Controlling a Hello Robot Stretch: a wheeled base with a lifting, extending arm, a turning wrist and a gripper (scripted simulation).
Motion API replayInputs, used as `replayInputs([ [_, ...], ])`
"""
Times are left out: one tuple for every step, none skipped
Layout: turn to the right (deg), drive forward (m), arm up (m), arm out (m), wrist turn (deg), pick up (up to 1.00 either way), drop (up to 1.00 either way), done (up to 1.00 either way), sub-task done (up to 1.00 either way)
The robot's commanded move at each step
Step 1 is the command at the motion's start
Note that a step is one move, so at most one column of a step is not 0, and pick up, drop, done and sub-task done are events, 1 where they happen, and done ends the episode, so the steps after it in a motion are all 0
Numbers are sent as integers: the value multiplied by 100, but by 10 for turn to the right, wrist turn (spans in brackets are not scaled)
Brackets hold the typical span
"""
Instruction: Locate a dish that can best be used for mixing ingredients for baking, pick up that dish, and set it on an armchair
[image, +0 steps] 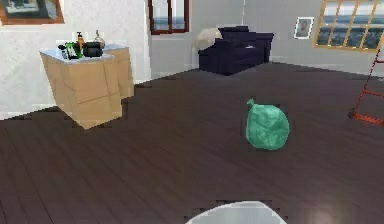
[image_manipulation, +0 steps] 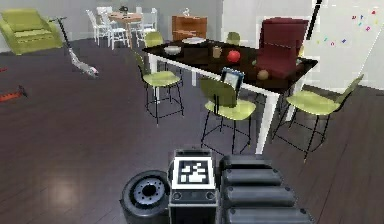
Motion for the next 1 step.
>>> replayInputs([
  [-30, 0, 0, 0, 0, 0, 0, 0, 0],
])
